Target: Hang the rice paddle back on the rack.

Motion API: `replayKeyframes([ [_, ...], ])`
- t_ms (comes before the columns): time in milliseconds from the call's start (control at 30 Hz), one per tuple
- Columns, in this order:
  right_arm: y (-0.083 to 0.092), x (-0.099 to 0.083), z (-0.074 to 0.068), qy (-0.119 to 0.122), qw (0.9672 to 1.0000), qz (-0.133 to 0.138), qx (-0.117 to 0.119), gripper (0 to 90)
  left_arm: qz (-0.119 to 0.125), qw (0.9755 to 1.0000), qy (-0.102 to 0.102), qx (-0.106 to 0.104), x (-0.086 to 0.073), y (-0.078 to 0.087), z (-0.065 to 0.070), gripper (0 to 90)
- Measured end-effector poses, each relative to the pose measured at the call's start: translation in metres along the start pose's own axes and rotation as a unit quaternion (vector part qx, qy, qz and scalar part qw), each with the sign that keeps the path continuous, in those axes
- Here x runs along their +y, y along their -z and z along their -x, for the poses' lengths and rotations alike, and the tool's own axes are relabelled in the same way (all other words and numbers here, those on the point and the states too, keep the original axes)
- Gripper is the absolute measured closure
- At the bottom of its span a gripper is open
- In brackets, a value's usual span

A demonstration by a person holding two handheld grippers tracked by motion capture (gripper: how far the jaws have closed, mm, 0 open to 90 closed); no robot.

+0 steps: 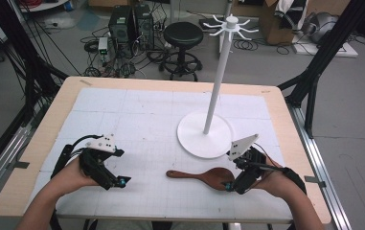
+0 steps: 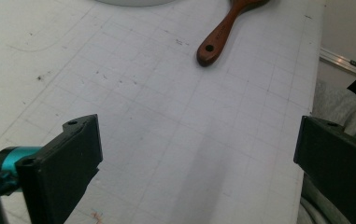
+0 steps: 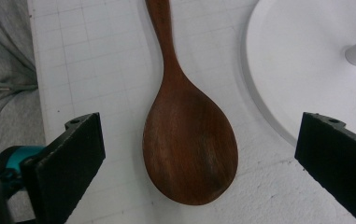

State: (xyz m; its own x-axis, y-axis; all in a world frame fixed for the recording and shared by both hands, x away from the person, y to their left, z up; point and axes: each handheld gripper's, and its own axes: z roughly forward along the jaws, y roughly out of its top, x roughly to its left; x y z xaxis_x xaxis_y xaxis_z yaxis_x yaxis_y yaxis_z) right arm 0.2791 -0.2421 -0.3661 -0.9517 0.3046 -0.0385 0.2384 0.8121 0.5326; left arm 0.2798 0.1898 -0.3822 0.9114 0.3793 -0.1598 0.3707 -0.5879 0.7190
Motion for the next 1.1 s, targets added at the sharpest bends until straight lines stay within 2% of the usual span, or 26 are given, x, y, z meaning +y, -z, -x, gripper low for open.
replayKeyframes([
  [433, -0.021, 0.025, -0.003, 0.021, 0.9987, -0.046, -0.002, 0.4, 0.001, 1.0000, -0.003, 0.000, -0.001, 0.000, 0.000, 1.7],
  [633, -0.032, 0.036, -0.004, 0.037, 0.9970, -0.068, 0.004, 0.4, -0.004, 1.0000, -0.004, 0.002, 0.000, 0.000, 0.000, 1.7],
  [1100, -0.053, 0.053, -0.009, 0.048, 0.9925, -0.112, 0.014, 0.5, -0.007, 0.9999, -0.008, -0.001, -0.001, -0.001, 0.002, 1.7],
])
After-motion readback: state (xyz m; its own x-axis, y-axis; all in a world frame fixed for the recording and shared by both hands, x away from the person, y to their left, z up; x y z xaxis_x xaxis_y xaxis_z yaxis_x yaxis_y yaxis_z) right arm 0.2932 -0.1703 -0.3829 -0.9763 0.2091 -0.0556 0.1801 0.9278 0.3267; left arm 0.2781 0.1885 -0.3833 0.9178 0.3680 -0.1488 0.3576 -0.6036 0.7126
